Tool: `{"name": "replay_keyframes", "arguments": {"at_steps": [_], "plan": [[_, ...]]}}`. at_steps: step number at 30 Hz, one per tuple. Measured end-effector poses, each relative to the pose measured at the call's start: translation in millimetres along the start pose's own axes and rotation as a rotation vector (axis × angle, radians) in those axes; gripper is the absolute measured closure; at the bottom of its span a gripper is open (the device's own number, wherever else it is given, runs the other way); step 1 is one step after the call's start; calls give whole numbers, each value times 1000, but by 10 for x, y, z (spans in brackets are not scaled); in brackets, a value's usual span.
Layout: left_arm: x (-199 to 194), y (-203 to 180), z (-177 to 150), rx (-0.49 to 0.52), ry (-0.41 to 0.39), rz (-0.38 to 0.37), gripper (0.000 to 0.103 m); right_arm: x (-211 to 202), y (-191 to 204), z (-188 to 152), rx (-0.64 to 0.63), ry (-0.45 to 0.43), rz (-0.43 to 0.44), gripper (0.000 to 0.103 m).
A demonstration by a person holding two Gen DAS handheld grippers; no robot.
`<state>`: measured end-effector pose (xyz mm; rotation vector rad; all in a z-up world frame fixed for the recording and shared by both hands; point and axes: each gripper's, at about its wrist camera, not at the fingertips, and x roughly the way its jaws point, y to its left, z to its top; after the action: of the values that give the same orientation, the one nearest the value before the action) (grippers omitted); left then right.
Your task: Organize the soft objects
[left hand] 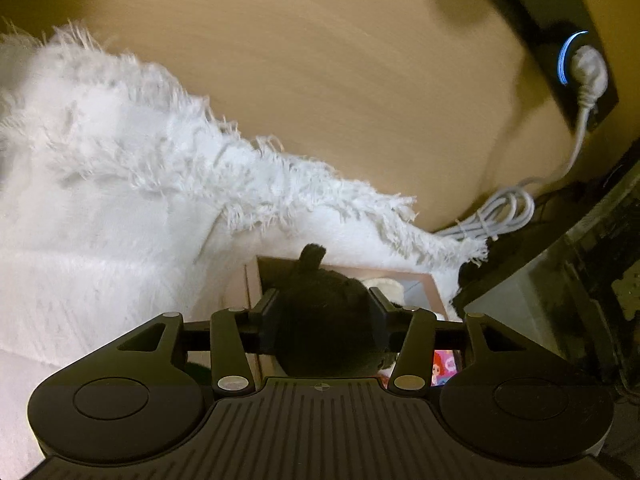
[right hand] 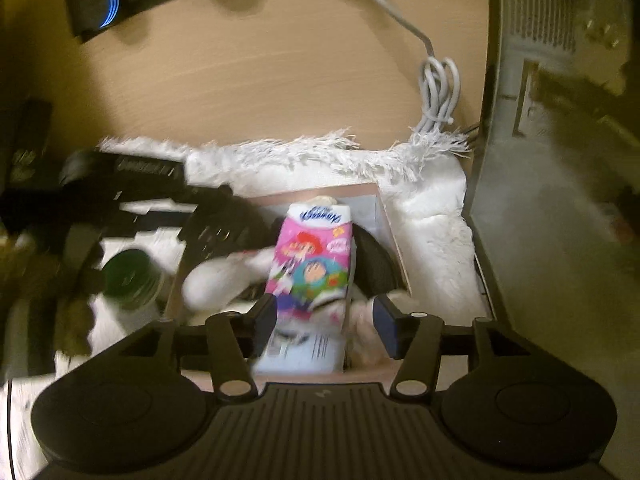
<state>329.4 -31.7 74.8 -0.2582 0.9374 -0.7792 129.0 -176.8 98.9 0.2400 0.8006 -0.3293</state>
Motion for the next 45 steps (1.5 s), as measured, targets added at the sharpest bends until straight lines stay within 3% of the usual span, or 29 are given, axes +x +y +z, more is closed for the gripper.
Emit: {"name": "replay_keyframes", "arguments": {"at_steps": [7, 9, 13, 16, 19, 22, 24, 27, 29, 30, 33, 37, 41, 45], "plan": [[-395, -159, -189, 57, -39, 25, 54, -198, 195, -338, -208, 6, -22, 43], [-616, -207, -330, 66, -98, 50, 54, -212, 154, -410, -213, 5, 20, 43], [-1152, -279, -893, 21, -241, 144, 54, -138, 42, -587, -192, 37, 175, 42], [-1382, -351, -1516, 0, -303, 280, 54, -14, 16, -717, -201, 82, 255, 40], [-1385, -413, -2090, 12, -278, 447, 54, 112, 48, -859, -244, 119, 325, 40], [-1284, -436, -2531, -1, -220, 516, 54, 234, 103, -967, -281, 159, 357, 39], [-1203, -462, -2723, -34, -207, 553, 54, 257, 146, -1039, -324, 141, 386, 30], [-1173, -591, -2873, 30, -236, 624, 54, 247, 232, -1183, -436, 84, 359, 23], [-1134, -658, -2936, 49, -242, 667, 54, 249, 255, -1247, -477, 44, 321, 4], [-1124, -683, -2955, 42, -248, 684, 54, 269, 246, -1247, -469, 42, 291, 2], [-1106, -754, -2999, 9, -261, 724, 54, 346, 131, -1178, -404, 78, 292, 0], [-1023, -806, -3021, 5, -279, 762, 54, 325, 45, -1187, -430, 64, 313, 0], [-1003, -867, -3057, -15, -295, 791, 54, 267, -27, -1309, -421, -20, 335, 0], [-996, -891, -3067, -36, -303, 809, 54, 264, -42, -1335, -409, -43, 334, 0]]}}
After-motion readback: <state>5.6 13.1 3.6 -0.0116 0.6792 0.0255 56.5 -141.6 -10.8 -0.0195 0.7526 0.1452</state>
